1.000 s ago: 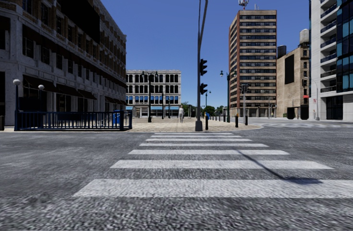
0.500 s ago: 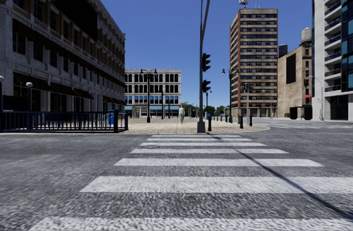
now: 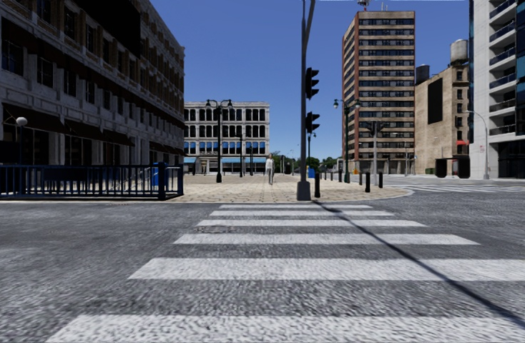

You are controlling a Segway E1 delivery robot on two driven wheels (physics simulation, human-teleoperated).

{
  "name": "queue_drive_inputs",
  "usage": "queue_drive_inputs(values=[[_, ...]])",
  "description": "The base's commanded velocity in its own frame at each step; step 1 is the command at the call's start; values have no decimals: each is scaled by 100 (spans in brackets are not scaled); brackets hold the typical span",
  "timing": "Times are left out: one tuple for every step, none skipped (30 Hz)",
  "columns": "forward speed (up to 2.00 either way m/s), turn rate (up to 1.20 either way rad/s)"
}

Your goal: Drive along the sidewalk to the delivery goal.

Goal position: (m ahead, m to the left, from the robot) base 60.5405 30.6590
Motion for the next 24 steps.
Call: queue_drive_inputs(values=[[179, 0], [179, 0], [179, 0], [179, 0], [179, 0], [179, 0], [179, 0], [179, 0], [179, 0], [179, 0], [179, 0], [179, 0], [180, 0], [180, 0], [180, 0], [180, 0], [180, 0], [180, 0], [180, 0], [180, 0], [180, 0], [180, 0], [180, 0], [180, 0]])
